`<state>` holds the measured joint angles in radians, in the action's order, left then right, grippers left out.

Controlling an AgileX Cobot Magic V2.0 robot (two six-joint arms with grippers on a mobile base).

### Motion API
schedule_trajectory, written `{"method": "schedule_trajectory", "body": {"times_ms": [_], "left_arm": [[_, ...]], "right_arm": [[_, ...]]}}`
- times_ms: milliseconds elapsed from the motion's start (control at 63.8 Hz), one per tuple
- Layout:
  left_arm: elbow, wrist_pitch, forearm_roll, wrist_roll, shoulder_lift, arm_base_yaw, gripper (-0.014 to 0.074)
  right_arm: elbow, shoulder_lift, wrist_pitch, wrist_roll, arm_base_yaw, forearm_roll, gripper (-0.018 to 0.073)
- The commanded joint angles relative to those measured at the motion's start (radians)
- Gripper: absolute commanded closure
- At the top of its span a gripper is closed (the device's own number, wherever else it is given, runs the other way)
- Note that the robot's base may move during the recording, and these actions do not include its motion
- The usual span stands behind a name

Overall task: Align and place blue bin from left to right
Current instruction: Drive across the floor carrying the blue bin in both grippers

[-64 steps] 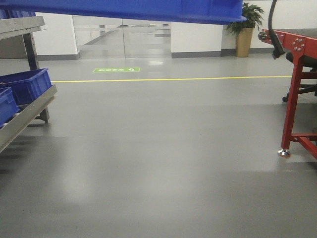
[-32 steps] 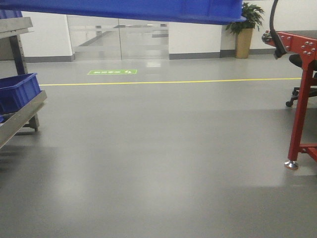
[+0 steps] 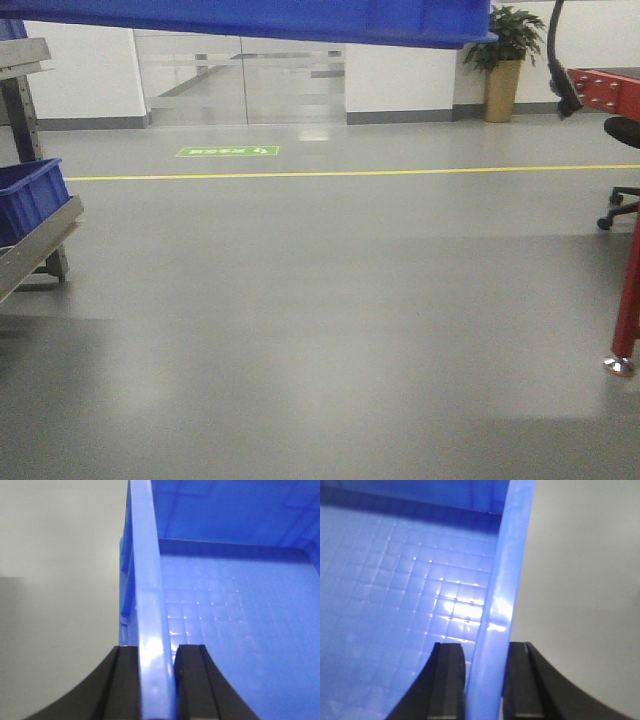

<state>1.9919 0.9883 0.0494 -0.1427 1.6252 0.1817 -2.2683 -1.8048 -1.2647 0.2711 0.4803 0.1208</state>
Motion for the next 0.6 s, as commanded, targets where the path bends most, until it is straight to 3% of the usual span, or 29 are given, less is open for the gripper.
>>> {"method": "schedule_trajectory", "body": {"times_ms": [0,580], "left_arm": [[0.017,-0.125,0.051,0.004,-0.02,-0.008,0.0611],[0.017,-0.174,0.051,0.004,-0.02,-0.008,0.0611]], "right_arm": [[-0.011,0.03,0.046,-0.037,-0.008,0.041,0.0637],[-0.011,0.03,0.046,-0.037,-0.008,0.041,0.0637]]}}
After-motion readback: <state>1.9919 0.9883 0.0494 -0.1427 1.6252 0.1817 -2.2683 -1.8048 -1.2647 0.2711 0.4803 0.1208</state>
